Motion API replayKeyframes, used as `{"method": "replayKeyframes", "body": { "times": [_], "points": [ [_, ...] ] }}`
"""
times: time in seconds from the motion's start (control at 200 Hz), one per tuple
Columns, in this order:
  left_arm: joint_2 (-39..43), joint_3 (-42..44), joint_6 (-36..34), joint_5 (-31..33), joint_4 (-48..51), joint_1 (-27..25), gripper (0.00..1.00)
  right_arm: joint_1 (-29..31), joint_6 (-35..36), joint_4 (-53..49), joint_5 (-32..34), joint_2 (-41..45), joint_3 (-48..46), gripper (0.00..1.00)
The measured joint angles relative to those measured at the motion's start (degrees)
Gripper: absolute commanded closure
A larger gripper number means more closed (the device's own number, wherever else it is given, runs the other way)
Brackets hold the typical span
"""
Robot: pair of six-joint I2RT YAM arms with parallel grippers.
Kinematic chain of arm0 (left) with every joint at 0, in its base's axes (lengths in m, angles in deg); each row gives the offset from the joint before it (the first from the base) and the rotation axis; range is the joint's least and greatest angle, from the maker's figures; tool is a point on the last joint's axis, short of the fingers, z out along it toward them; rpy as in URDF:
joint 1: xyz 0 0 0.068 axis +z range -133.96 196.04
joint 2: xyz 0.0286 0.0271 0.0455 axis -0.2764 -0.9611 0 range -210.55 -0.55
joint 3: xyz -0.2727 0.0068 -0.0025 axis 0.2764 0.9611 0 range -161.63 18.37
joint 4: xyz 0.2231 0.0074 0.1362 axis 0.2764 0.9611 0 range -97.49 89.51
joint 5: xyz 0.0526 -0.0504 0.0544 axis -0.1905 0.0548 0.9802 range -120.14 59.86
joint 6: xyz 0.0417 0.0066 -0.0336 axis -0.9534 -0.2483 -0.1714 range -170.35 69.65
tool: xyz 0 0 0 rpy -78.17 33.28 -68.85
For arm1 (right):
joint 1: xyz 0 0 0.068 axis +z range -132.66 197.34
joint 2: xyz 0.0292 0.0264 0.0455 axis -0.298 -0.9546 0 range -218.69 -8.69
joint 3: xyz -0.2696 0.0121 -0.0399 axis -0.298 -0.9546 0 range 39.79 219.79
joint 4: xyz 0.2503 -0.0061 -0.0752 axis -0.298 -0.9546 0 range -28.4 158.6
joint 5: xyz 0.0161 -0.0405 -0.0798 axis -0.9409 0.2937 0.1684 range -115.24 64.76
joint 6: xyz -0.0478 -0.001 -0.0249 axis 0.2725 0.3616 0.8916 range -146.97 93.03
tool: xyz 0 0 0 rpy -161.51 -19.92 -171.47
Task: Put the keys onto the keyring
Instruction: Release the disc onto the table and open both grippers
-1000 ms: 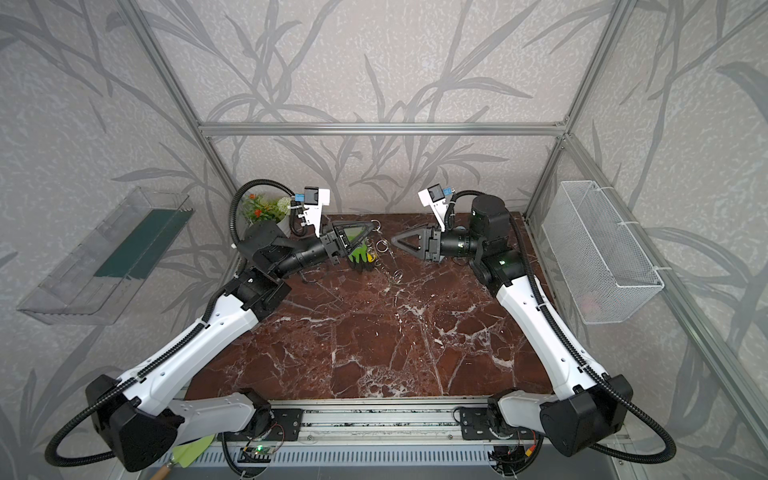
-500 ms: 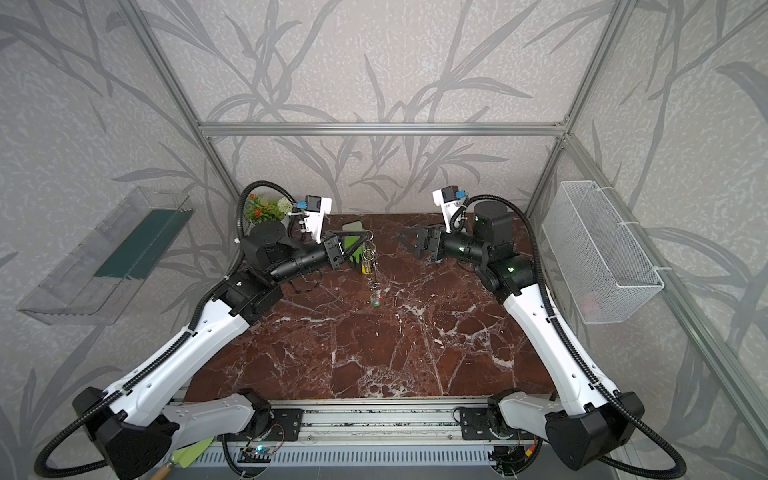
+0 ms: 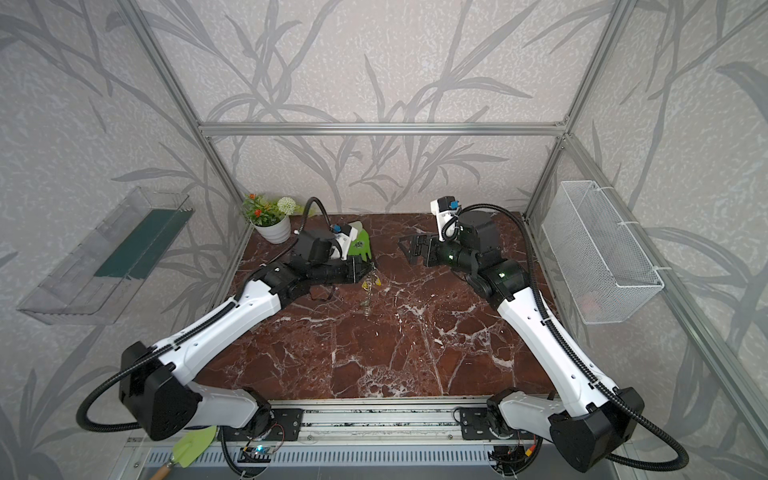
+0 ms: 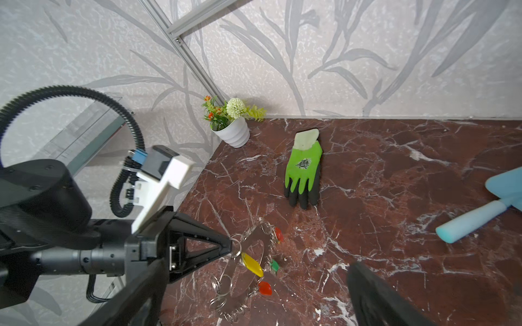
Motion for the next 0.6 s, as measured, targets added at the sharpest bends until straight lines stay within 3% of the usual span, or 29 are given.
{"method": "replayKeyframes", "body": {
  "times": [0.38, 0.495, 0.6],
  "points": [
    [-11.4, -0.1, 1.4, 3.1, -4.2, -0.7, 1.0, 0.0, 1.3, -1.1, 1.6, 0.9, -3.2, 0.01],
    [-15.7, -1.8, 1.8, 3.4, -7.6, -0.6, 0.91, 0.0, 1.6, -1.1, 1.8, 1.0, -3.3, 0.01],
    [-19.1, -3.0, 2.3, 3.9, -10.0, -0.2, 0.68, 0.0, 1.7, -1.2, 1.9, 1.3, -3.3, 0.01]
  ]
}}
